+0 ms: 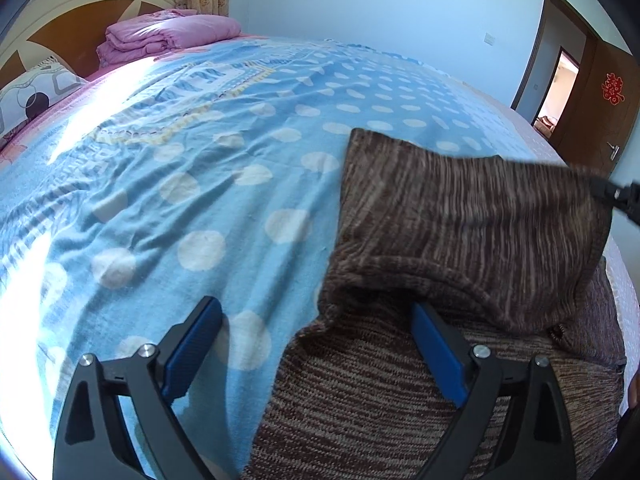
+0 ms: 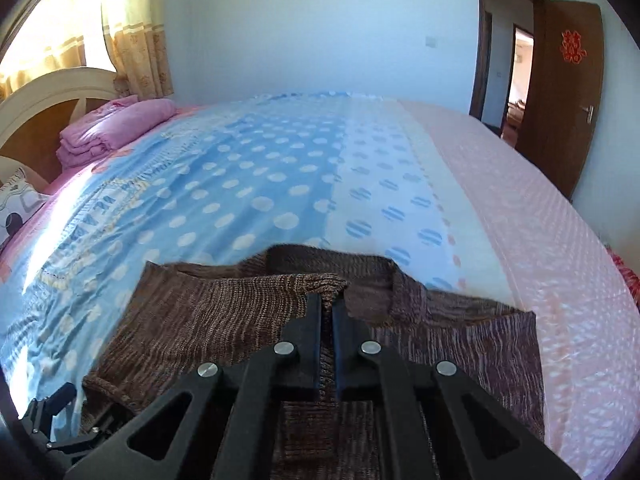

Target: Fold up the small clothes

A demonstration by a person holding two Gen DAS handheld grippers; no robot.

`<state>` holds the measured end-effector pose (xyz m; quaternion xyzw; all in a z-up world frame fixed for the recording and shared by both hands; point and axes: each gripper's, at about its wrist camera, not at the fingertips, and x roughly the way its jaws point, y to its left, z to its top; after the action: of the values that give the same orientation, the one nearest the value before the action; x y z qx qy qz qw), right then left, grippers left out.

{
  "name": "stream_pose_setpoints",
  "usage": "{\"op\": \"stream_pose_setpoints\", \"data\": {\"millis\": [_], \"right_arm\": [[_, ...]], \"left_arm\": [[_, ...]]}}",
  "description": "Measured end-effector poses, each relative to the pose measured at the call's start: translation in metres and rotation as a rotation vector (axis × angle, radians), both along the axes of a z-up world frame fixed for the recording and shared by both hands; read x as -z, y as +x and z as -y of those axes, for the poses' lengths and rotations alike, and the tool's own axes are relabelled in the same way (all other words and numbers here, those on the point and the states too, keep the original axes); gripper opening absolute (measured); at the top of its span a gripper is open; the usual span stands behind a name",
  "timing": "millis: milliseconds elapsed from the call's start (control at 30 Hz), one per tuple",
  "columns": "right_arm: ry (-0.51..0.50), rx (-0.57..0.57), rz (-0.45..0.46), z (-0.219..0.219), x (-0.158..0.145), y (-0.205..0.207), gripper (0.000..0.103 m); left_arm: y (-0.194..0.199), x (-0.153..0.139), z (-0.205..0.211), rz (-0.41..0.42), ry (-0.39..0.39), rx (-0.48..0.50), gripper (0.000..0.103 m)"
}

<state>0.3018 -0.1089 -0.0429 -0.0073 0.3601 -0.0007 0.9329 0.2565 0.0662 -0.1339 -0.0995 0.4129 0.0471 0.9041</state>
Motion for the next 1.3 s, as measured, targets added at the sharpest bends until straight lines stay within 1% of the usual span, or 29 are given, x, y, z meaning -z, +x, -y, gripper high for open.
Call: {"op": "stream_pose_setpoints", "data": {"millis": [33, 100, 133, 167, 233, 267, 300, 367, 467, 567, 633, 667, 700, 767, 900, 967, 1000, 1033, 1067, 1133, 1167, 1233, 1300], "right_arm": [[0.000, 0.015, -0.021, 0.008, 0.008, 0.003, 0.009], [-0.025, 0.093, -0.056, 0.026, 0.022, 0.005, 0.011], [-0.003, 0.147, -0.059, 0.040, 0.025, 0.000, 0.011], [0.047, 0.166, -0.058, 0.049, 0.025, -0.006, 0.012], [0.180, 0.151, -0.059, 0.061, 0.024, -0.025, 0.020], [0.220, 0.134, -0.056, 0.061, 0.024, -0.034, 0.031], [0.251, 0.111, -0.050, 0.059, 0.024, -0.043, 0.042], [0.276, 0.061, -0.043, 0.047, 0.026, -0.058, 0.051], [0.230, 0.026, -0.092, 0.025, 0.040, -0.057, 0.051], [0.194, 0.002, -0.138, 0.011, 0.057, -0.052, 0.033], [0.149, -0.010, -0.111, 0.004, 0.056, -0.055, 0.021], [0.125, -0.020, -0.111, 0.000, 0.055, -0.054, 0.008], [0.101, -0.017, -0.111, -0.001, 0.054, -0.053, 0.006], [0.111, -0.020, -0.097, 0.002, 0.046, -0.058, 0.005], [0.090, -0.007, -0.031, 0.010, 0.026, -0.073, 0.005], [0.055, -0.004, -0.035, 0.014, 0.025, -0.078, 0.004], [0.030, 0.004, -0.043, 0.015, 0.027, -0.078, 0.001], [0.002, 0.017, -0.058, 0.016, 0.032, -0.078, 0.001], [0.008, 0.019, -0.083, 0.019, 0.040, -0.076, 0.001], [0.066, 0.019, -0.146, 0.028, 0.057, -0.072, 0.001], [0.094, 0.024, -0.133, 0.033, 0.060, -0.075, 0.001], [0.092, 0.052, -0.106, 0.038, 0.054, -0.081, 0.001], [0.126, 0.068, -0.057, 0.044, 0.042, -0.087, 0.001]], "left_arm": [[0.000, 0.000, 0.001, -0.001, 0.004, -0.001, 0.097], [0.000, 0.000, 0.001, -0.001, 0.008, -0.001, 0.097], [0.000, 0.000, 0.000, -0.001, 0.009, -0.001, 0.097], [0.000, 0.000, 0.001, -0.001, 0.011, -0.001, 0.097], [0.001, 0.001, 0.002, -0.002, 0.018, -0.002, 0.097], [0.001, 0.001, 0.002, -0.002, 0.022, -0.002, 0.097], [0.001, 0.001, 0.002, -0.002, 0.023, -0.003, 0.097], [0.001, 0.001, 0.002, -0.002, 0.024, -0.003, 0.097], [0.001, 0.001, 0.003, -0.004, 0.028, -0.003, 0.097], [0.001, 0.001, 0.003, -0.004, 0.035, -0.004, 0.097], [0.001, 0.001, 0.003, -0.005, 0.042, -0.005, 0.097], [0.001, 0.001, 0.004, -0.006, 0.046, -0.006, 0.097], [0.001, 0.001, 0.004, -0.007, 0.049, -0.006, 0.097], [0.001, 0.001, 0.004, -0.007, 0.049, -0.006, 0.097], [0.001, 0.001, 0.004, -0.007, 0.050, -0.005, 0.097], [0.002, 0.002, 0.004, -0.007, 0.051, -0.006, 0.097], [0.002, 0.002, 0.004, -0.007, 0.051, -0.006, 0.097], [0.002, 0.002, 0.004, -0.007, 0.051, -0.006, 0.097], [0.002, 0.002, 0.004, -0.007, 0.051, -0.005, 0.097], [0.002, 0.002, 0.004, -0.007, 0.051, -0.005, 0.097], [0.002, 0.002, 0.004, -0.007, 0.051, -0.005, 0.097], [0.002, 0.002, 0.003, -0.007, 0.050, -0.005, 0.097], [0.002, 0.002, 0.004, -0.007, 0.051, -0.006, 0.097]]}}
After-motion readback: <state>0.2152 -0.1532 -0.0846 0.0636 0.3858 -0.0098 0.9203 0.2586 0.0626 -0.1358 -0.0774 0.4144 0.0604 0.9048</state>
